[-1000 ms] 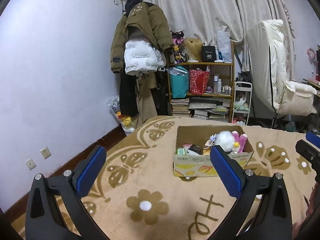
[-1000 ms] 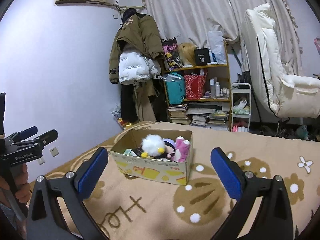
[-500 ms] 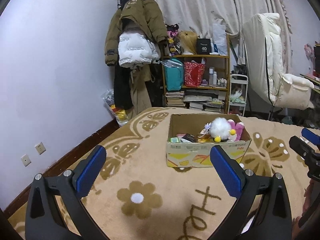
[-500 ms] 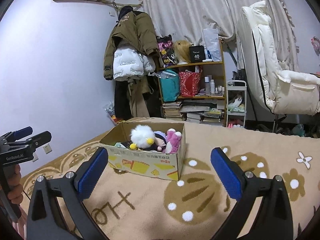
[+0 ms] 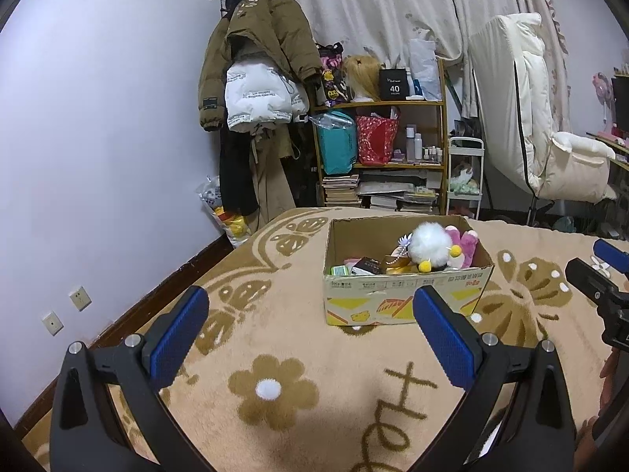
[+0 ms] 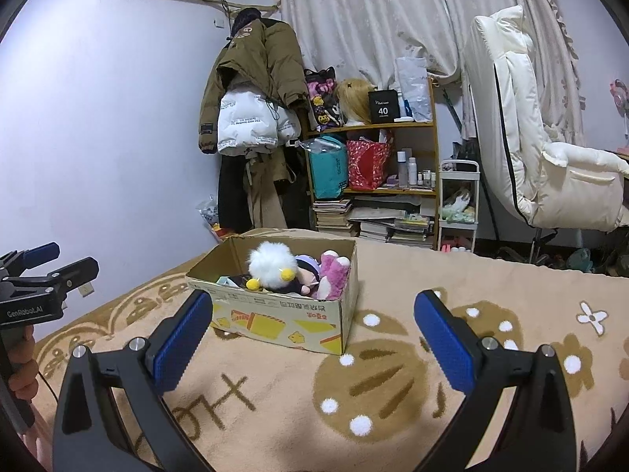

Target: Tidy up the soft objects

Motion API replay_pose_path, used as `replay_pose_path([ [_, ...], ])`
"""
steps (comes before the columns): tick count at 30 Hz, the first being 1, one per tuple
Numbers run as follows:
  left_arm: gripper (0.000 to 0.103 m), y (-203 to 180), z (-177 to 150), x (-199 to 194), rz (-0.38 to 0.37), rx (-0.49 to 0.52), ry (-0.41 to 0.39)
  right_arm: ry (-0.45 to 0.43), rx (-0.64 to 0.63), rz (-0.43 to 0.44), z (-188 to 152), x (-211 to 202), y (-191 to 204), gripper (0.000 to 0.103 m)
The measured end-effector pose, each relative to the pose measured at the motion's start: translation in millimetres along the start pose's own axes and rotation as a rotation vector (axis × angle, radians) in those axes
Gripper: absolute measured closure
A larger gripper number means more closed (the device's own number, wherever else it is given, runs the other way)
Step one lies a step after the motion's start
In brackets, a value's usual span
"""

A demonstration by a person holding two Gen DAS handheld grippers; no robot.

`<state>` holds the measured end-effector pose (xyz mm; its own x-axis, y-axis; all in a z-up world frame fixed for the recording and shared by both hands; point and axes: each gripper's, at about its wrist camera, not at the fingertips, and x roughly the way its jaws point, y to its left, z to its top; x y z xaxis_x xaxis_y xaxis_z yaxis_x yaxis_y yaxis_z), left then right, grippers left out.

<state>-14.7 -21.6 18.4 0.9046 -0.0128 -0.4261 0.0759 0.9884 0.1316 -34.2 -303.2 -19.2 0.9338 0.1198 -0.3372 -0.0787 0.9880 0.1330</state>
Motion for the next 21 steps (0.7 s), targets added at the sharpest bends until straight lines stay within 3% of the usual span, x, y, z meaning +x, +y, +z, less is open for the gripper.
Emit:
replay_pose_path([
  [21,0.000,-7.1,-1.8,3.1,0.003,0.014,-0.007,0.006,0.003,0.005,0.1,1.2,-3.7,0.000],
])
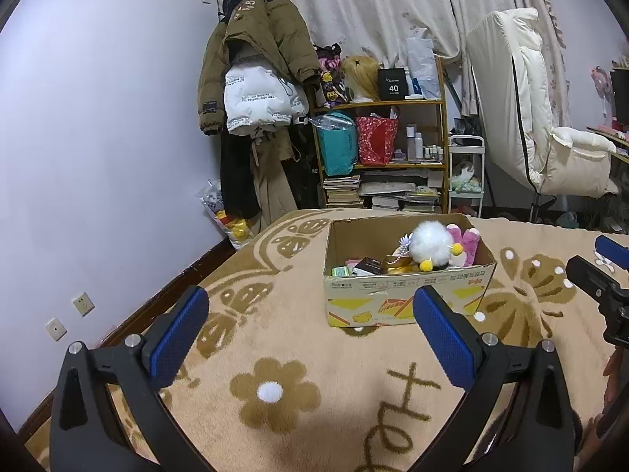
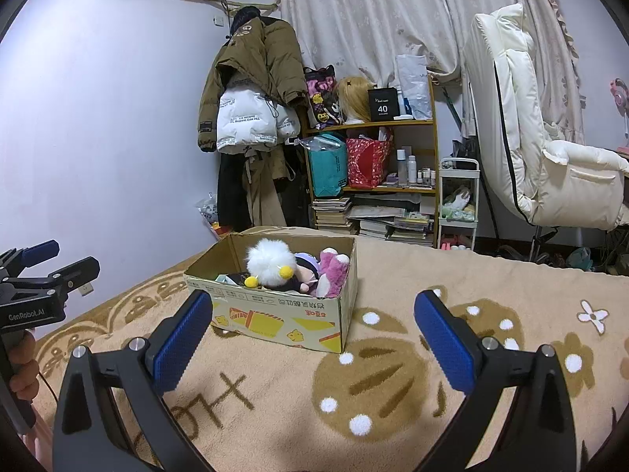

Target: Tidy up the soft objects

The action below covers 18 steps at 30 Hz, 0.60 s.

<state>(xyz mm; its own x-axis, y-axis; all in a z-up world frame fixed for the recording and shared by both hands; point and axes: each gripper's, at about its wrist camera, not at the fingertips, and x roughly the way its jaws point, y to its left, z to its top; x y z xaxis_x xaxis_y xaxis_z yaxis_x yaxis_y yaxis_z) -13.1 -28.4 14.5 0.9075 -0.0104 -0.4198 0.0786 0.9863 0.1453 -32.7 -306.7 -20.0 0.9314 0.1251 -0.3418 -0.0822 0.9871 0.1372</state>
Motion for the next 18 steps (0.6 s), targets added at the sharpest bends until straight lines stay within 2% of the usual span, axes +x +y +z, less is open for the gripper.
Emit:
replay_pose_path([
  [18,0.000,2.1,-0.6,1.7,-0.010,-0.003,0.008,0.001,0.000,-0.002,-0.6,0.4,-0.7,0.000],
])
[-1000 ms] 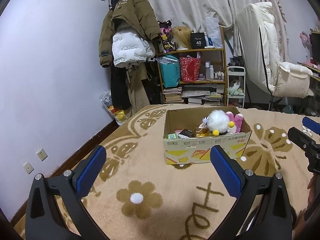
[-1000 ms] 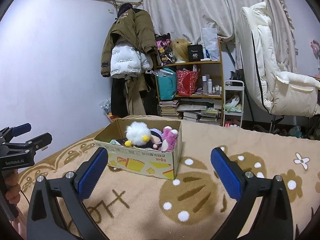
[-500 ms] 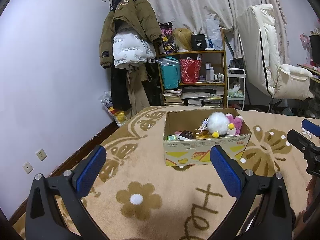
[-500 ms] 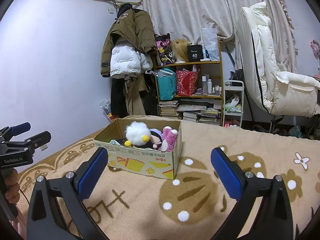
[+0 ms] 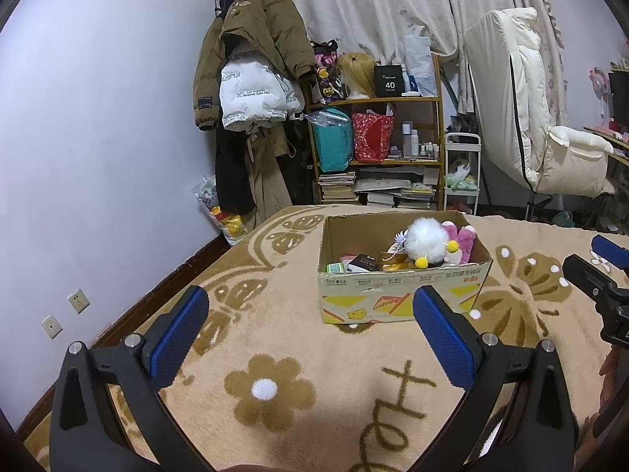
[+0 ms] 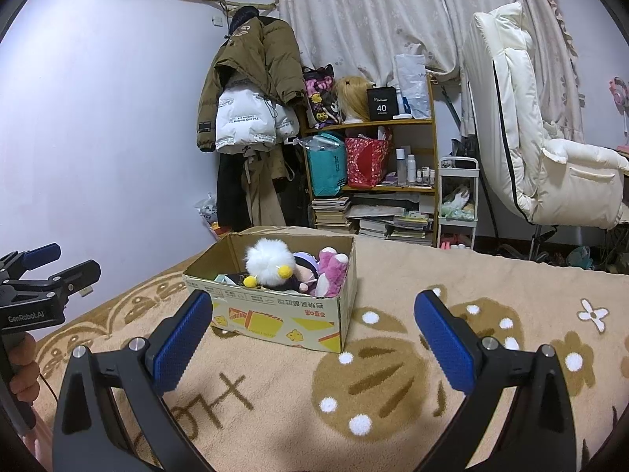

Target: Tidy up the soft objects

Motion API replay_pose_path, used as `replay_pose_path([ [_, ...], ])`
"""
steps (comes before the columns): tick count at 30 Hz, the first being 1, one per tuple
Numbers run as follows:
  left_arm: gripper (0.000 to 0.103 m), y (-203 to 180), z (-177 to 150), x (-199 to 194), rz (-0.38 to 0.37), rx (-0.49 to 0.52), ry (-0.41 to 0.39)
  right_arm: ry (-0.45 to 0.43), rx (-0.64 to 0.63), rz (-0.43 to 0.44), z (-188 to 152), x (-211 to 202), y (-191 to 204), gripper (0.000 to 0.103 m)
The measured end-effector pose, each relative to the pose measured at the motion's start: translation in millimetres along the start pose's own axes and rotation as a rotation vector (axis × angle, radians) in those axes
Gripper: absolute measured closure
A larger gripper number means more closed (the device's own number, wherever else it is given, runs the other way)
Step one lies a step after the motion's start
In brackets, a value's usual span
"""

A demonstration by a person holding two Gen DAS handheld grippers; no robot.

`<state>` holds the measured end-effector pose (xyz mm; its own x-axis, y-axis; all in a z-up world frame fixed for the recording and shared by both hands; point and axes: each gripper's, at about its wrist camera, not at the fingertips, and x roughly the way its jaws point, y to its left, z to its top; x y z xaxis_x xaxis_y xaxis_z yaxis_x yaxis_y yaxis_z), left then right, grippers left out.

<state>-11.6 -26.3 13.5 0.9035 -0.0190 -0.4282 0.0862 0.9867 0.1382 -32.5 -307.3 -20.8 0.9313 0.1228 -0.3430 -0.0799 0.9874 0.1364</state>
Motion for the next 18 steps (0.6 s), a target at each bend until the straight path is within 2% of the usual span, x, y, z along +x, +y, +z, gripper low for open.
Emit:
replay_pose_path([
  [18,0.000,-4.2,-4.9,1.4,-0.012,-0.014,0.017,-0.001,-0.003,-0.002,-0.2,0.0,-3.4,0.000],
])
